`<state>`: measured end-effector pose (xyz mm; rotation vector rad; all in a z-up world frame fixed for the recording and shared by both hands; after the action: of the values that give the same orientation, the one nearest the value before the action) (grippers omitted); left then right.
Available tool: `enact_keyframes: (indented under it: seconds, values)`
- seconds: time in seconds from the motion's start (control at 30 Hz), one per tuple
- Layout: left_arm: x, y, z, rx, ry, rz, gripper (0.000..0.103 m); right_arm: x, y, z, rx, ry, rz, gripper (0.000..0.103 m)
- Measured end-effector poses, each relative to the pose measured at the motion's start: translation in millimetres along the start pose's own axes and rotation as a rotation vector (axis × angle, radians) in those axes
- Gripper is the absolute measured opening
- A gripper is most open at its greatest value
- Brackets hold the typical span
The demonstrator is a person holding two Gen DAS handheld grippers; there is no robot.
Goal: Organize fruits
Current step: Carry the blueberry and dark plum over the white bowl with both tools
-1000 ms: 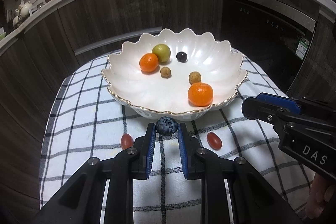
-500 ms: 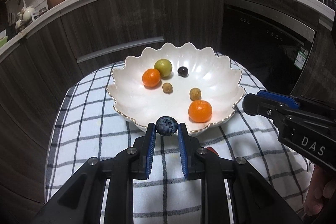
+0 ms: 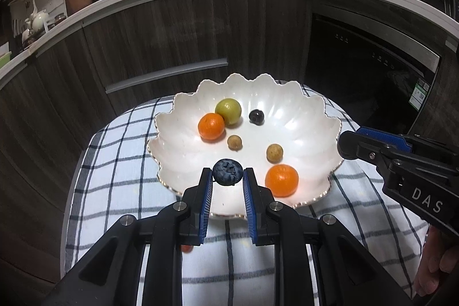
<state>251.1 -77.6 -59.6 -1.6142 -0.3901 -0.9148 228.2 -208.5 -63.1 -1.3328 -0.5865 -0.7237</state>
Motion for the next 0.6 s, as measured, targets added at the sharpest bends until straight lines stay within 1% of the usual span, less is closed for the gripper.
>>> enact_keyframes:
  seconds: [0.23, 0.6]
  values:
    - [7, 14, 7, 0.003, -0.015, 0.007, 0.022, 9, 14, -4, -0.013, 0.005, 0.005, 0.026]
    - [14, 39, 18, 0.007, -0.048, 0.027, 0.022, 14, 37, -6, -0.023, 0.017, 0.030, 0.026]
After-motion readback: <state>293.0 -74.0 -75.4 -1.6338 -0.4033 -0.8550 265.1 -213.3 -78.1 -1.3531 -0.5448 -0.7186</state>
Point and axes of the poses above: each gripper's, at about its wrist camera, not at the fingertips, and y roughly the way its jaws point, z to its left, x to its top, the point moved 1 cm from there along y, roughly the way its jaws point, and after that the axes turned 6 degrees about -x, right-handed, at the moved point
